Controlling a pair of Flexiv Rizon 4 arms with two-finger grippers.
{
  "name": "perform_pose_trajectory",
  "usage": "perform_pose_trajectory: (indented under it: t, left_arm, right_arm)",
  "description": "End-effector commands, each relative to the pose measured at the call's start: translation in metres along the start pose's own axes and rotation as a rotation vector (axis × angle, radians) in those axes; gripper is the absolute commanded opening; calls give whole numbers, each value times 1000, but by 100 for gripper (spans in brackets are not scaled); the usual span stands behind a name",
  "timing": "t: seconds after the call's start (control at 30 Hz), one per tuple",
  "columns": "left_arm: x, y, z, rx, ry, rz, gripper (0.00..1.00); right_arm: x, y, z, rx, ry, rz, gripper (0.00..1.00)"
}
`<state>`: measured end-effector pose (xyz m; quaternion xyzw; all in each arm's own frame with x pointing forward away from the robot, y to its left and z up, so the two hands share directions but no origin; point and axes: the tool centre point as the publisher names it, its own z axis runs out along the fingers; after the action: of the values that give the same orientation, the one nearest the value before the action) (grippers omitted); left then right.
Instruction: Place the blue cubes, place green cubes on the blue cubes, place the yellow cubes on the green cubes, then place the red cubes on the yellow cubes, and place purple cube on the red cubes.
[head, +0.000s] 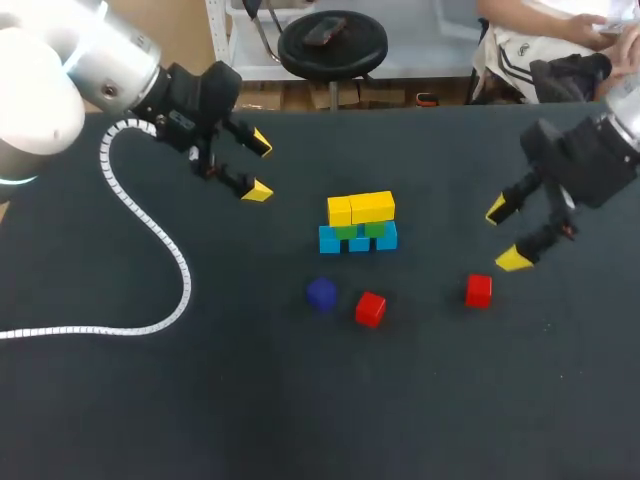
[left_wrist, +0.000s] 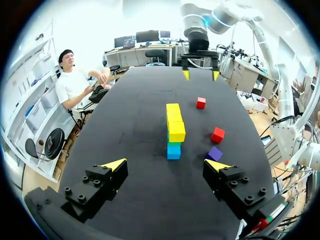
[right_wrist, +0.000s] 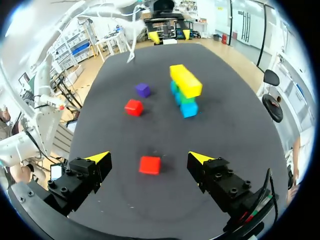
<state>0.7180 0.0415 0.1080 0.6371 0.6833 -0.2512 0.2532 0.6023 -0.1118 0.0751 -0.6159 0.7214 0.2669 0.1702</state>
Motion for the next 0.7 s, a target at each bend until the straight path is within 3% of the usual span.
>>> perform_pose_trajectory:
  t: [0.03,0.33,0.7]
  left_arm:
    - [1,2,0,4,-1,3,100]
    - [1,2,0,4,-1,3,100]
    - [1,2,0,4,-1,3,100]
  right_arm:
    - [8,21,7,77,5,2,100]
    - [27,41,17,75,-42,-39,100]
    - [46,47,27,113,-65,38,100]
